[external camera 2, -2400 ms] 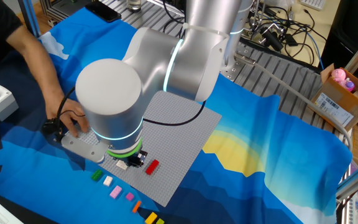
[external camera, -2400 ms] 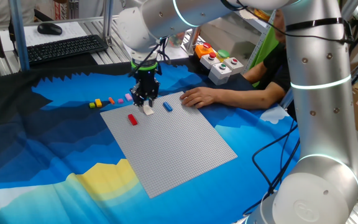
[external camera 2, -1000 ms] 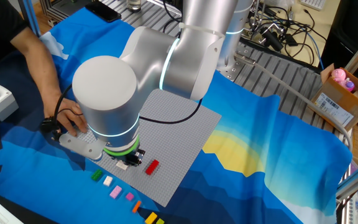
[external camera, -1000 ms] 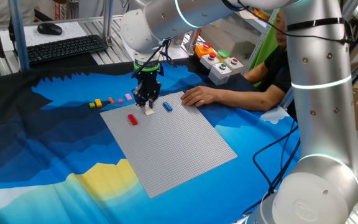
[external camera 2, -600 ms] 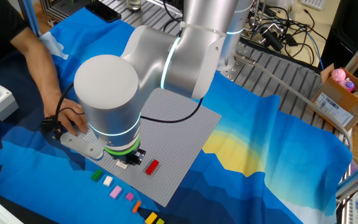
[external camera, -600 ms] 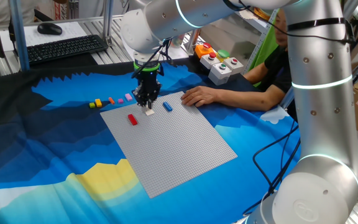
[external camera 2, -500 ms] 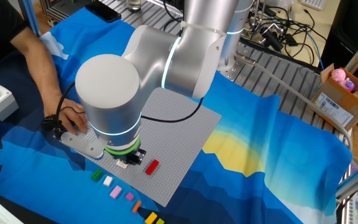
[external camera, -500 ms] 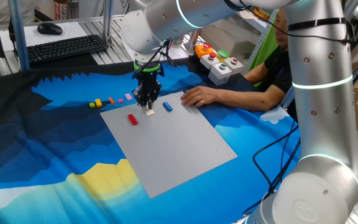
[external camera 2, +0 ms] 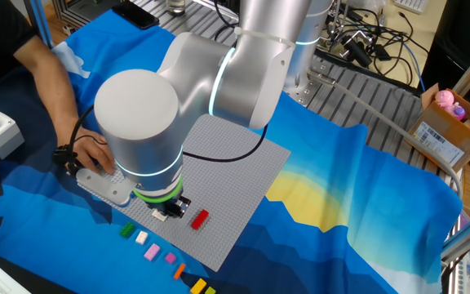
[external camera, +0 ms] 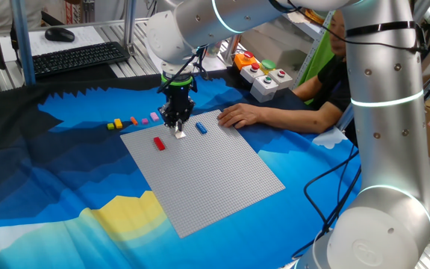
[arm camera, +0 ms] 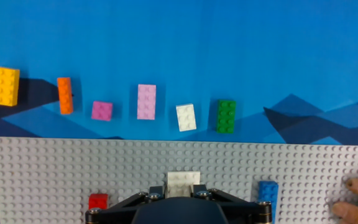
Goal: Stack small Lego blocks one on top of the other
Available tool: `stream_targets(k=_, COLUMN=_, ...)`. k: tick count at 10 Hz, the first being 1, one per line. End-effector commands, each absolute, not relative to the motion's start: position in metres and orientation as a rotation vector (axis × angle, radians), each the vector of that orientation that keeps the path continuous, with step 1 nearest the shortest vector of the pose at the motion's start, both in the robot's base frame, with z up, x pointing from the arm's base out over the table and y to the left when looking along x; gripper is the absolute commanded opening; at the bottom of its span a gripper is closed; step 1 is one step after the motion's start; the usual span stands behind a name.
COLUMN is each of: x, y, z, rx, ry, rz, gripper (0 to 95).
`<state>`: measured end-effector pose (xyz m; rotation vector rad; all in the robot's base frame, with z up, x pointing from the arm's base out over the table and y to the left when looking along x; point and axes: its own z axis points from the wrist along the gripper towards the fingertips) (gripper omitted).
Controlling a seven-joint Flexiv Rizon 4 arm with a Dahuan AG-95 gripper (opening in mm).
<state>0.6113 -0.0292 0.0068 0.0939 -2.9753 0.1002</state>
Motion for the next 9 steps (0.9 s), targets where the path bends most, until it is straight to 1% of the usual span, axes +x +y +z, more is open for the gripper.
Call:
stream_targets(k=1, x=0.6111, y=-0.0295, z=0.0059, rx=0.093, ry=-2.978, rz=0.102, gripper=19.0)
stream_targets(k=9, x=0.6122, y=-0.0294, z=0.0066, rx=-0.001, ry=-2.983, rz=0.104, gripper=19.0)
